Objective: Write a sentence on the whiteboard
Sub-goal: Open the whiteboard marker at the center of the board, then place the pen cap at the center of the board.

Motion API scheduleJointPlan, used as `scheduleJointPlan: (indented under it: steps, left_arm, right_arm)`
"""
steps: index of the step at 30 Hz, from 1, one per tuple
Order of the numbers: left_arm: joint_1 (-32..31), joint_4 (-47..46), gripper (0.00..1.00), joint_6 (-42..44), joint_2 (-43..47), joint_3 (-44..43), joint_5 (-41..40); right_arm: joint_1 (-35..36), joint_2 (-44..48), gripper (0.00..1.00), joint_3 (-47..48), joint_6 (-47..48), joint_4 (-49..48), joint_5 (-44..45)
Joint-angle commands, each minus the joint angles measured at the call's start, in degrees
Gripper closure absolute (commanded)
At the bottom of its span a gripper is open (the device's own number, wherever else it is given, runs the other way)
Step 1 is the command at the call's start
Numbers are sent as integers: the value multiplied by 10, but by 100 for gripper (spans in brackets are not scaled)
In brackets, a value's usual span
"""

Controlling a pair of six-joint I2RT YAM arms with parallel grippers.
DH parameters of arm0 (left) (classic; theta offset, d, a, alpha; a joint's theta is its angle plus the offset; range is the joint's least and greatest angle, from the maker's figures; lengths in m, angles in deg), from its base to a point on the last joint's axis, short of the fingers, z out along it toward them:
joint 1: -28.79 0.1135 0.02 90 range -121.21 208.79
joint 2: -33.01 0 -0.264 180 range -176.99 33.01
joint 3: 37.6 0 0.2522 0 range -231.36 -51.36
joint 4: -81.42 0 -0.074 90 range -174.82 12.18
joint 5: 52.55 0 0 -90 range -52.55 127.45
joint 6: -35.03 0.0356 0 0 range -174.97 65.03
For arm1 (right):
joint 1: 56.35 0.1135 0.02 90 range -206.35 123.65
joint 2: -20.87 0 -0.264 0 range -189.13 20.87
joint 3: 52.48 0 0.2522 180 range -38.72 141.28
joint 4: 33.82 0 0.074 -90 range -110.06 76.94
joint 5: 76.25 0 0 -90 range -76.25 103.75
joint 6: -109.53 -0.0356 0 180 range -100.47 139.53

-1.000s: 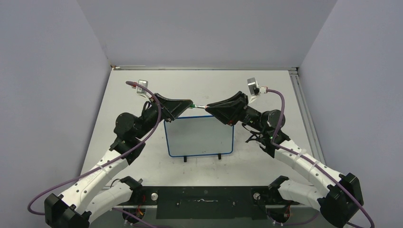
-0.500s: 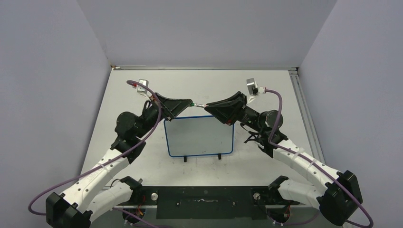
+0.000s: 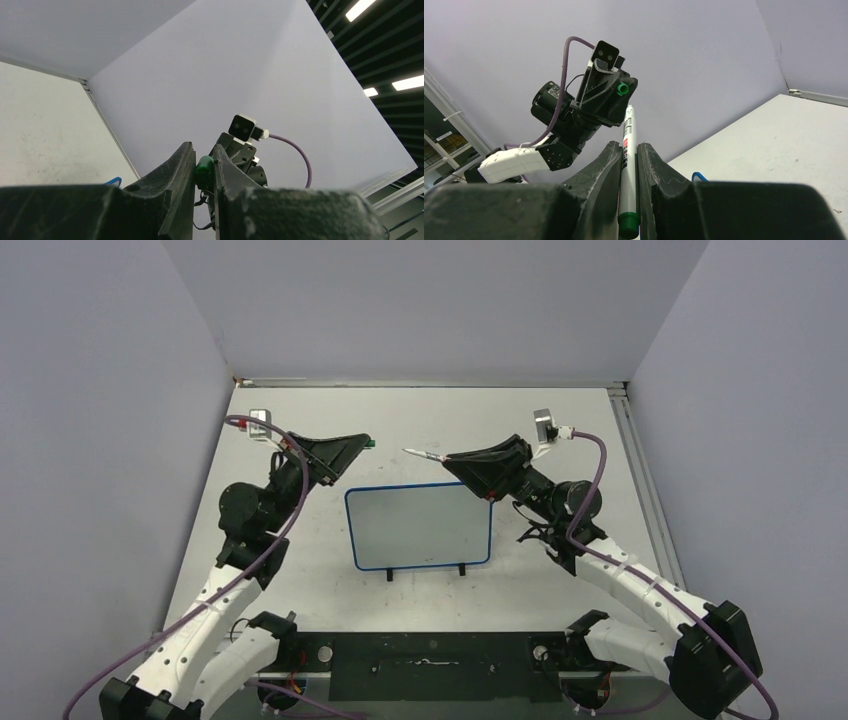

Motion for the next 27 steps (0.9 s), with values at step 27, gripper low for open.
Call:
scheduleJointPlan:
  steps: [27]
  left_arm:
    - [178,485,100,310,-54,120,-271]
  right_arm:
    - [67,165,95,32,280,336,137]
